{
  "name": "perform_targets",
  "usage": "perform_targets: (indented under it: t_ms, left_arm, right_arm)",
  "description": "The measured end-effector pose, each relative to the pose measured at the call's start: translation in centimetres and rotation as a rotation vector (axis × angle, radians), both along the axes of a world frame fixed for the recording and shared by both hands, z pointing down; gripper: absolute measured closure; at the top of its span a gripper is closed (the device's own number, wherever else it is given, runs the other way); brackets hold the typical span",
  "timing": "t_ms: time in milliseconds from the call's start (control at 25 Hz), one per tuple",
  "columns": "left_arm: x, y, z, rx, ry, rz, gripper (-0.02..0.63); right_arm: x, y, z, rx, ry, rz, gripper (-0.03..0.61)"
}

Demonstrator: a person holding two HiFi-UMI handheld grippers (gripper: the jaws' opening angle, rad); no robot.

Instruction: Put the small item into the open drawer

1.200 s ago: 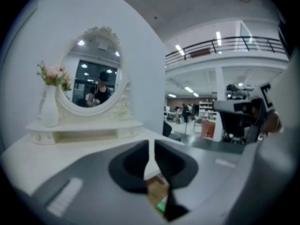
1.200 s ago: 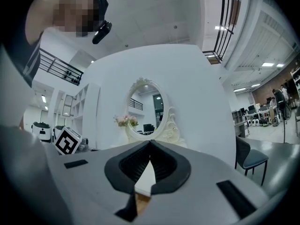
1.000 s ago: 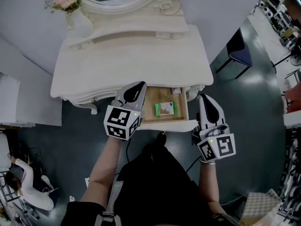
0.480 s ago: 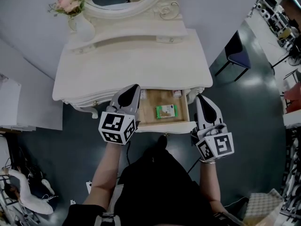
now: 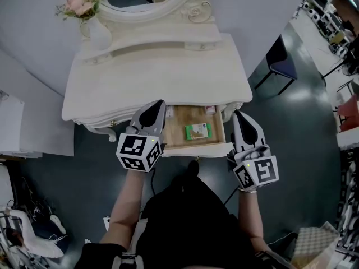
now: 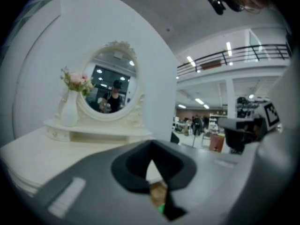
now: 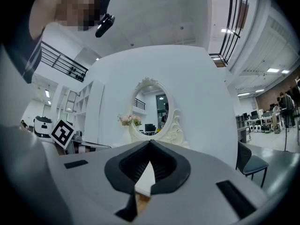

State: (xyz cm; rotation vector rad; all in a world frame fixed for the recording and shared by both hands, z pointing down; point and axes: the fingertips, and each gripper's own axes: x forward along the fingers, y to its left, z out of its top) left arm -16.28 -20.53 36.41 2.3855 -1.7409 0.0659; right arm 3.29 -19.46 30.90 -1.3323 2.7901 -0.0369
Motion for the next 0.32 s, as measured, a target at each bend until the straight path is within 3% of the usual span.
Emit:
perform_targets:
  t_ms: [320]
  left_arm:
    - [0.14,-0.56,0.06,0.006,0.002,0.006,0.606]
  right_arm:
    - [-0.05,-0.40,0.34,-0.002,-0.001,0.003,0.581]
